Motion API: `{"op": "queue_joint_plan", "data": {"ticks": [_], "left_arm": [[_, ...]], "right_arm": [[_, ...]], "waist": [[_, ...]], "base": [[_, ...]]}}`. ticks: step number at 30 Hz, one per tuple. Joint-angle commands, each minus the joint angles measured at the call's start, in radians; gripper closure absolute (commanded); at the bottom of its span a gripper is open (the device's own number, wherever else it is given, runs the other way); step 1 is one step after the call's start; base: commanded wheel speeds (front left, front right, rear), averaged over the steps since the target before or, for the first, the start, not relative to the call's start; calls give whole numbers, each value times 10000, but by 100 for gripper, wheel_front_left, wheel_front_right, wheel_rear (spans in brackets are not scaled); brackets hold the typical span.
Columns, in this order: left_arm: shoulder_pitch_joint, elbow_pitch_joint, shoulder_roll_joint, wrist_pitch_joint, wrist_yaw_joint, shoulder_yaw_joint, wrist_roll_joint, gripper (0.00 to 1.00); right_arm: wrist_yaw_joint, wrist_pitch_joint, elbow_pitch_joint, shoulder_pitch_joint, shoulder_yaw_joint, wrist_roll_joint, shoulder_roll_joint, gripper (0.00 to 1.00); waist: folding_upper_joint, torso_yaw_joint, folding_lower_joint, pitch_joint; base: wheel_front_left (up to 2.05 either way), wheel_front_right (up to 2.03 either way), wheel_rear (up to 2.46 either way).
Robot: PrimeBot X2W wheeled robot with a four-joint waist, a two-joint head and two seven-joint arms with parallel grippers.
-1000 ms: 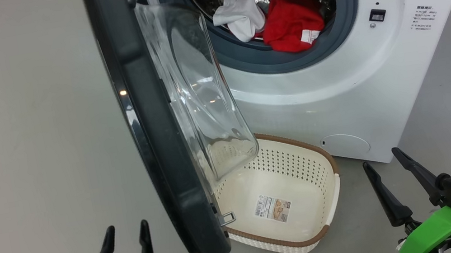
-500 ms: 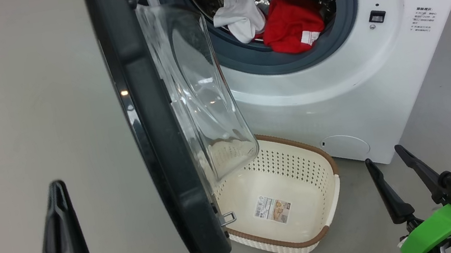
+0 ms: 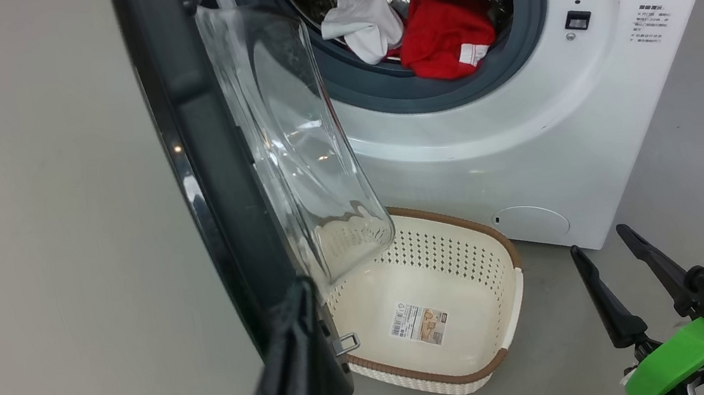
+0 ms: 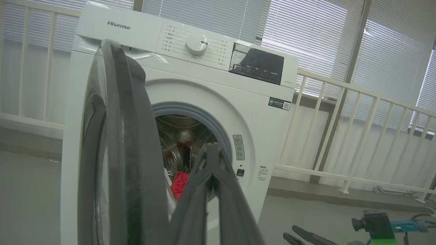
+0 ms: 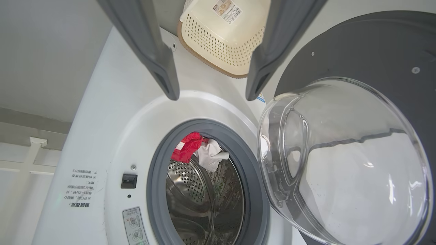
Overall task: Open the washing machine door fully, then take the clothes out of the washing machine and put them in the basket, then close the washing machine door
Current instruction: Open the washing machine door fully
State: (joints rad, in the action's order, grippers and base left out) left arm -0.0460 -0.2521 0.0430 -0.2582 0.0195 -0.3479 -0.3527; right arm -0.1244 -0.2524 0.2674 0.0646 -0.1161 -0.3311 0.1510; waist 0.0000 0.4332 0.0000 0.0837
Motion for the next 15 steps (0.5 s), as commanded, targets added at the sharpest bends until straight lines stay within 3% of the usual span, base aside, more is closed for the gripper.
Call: {"op": "queue_joint_plan", "data": {"ticks": [1,7,15], "left_arm": [[-58,180,72,-36,123,-19,-306,100],[-65,1518,72,-36,254,-589,-760,100],[-391,3328,72,-36,217,-608,-1248,100]], "right_arm": [[-63,-93,-242,160,-243,106,26,0],[-63,-93,-211,189,-288,87,14,0],[-63,-93,-209,181,-292,81,-3,0]], "waist": [[0,-23,0,22],[0,-75,0,30],[0,-99,0,3]], "base": [[0,0,0],[0,0,0],[0,0,0]]}}
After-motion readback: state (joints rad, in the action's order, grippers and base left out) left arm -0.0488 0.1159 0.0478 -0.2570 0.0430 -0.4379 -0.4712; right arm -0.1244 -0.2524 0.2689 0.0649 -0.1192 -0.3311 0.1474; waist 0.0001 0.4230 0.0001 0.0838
